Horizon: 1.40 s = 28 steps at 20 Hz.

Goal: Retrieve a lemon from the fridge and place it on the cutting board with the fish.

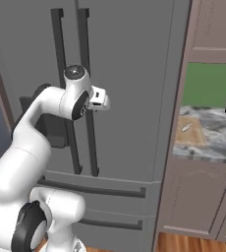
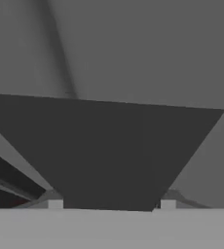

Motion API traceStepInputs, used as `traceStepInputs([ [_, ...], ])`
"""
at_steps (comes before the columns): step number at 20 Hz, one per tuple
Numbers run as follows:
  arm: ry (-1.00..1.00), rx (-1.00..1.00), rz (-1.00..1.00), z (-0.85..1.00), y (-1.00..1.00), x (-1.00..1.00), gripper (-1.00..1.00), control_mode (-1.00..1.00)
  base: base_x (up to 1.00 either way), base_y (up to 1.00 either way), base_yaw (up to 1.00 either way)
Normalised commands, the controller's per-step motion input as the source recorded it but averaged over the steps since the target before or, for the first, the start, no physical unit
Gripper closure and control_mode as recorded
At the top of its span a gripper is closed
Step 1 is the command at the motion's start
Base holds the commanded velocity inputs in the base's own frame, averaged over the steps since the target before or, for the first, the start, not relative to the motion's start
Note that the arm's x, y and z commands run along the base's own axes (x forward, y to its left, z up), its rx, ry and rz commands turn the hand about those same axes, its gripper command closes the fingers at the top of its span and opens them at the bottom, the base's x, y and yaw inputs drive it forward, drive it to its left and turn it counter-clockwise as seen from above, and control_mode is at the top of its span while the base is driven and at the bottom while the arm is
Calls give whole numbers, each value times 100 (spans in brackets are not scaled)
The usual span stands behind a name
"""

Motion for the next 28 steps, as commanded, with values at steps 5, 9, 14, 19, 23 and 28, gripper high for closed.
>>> traceStepInputs([
  [5,-35,0,7,-19,0,9,100,-100,0,0,0],
  [9,-26,0,1,-4,0,-44,100,-100,0,0,0],
  [14,0,0,0,31,-25,-97,100,-100,0,0,0],
  [19,14,9,0,50,-94,-100,100,-100,0,0,0],
  [23,11,15,0,40,-100,-100,100,-100,0,0,0],
  [28,5,11,0,29,-97,-100,100,-100,0,0,0],
])
